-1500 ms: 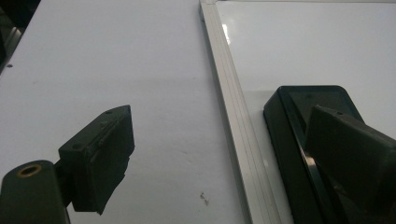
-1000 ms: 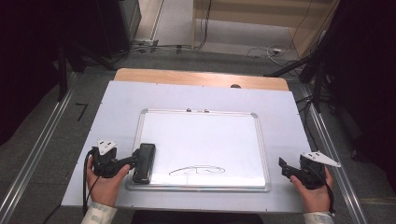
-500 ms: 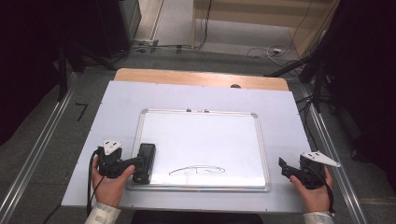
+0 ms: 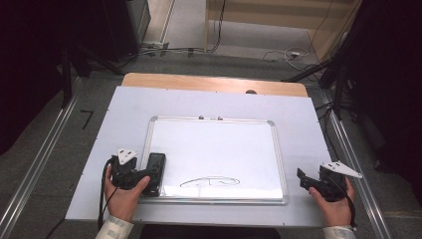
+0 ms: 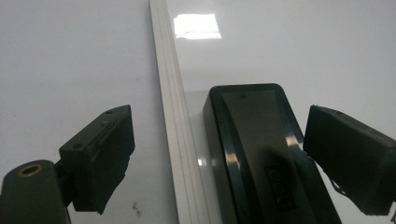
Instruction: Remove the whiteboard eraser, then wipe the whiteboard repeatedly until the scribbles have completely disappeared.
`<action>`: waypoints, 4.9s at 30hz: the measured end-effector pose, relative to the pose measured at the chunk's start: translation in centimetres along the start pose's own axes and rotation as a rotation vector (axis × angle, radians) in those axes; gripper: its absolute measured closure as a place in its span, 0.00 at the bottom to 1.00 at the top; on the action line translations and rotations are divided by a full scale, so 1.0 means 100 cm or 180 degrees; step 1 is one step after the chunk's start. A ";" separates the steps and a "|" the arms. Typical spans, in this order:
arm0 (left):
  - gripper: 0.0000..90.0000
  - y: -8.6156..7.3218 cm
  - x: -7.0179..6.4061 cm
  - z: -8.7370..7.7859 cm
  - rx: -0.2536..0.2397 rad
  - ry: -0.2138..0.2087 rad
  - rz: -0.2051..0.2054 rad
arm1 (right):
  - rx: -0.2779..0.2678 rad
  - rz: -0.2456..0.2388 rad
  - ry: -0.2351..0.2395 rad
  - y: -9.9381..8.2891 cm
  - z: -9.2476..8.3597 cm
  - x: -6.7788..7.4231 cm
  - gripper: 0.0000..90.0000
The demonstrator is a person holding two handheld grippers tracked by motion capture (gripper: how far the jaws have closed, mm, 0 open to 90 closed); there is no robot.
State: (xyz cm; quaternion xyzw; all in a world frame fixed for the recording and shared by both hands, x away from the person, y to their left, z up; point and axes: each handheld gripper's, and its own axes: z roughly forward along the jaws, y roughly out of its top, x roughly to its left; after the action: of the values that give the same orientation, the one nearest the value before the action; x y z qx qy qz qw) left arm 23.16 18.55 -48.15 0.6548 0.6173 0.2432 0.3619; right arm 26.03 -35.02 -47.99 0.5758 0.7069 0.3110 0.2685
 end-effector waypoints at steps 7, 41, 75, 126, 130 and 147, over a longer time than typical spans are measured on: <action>0.11 0.001 -0.008 0.004 0.0020 -0.0015 0.0044 | 0.0003 -0.0005 -0.0008 0.000 0.000 0.000 0.18; 0.28 -0.002 -0.038 0.030 0.0252 0.0397 0.0221 | 0.0006 -0.0025 -0.0032 -0.001 0.001 0.000 0.19; 0.45 0.007 -0.047 0.022 0.0180 0.0362 0.0295 | -0.0020 -0.0034 -0.0039 0.000 0.000 0.000 0.19; 0.45 0.013 -0.062 0.029 0.0151 -0.0181 0.0474 | 0.0004 -0.0043 -0.0057 -0.001 0.002 0.000 0.19; 0.45 0.014 -0.064 0.033 0.0151 -0.0222 0.0512 | 0.0007 -0.0047 -0.0061 -0.001 0.002 0.000 0.19; 0.45 0.013 -0.076 0.047 0.0259 -0.0313 0.0688 | 0.0009 -0.0027 -0.0062 -0.002 0.001 -0.002 0.19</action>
State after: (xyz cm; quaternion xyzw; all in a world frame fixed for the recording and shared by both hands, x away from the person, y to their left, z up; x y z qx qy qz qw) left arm 26.73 10.32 -49.08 0.7428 0.5340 0.2231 0.3365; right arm 25.95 -35.21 -48.20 0.5762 0.7071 0.3031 0.2759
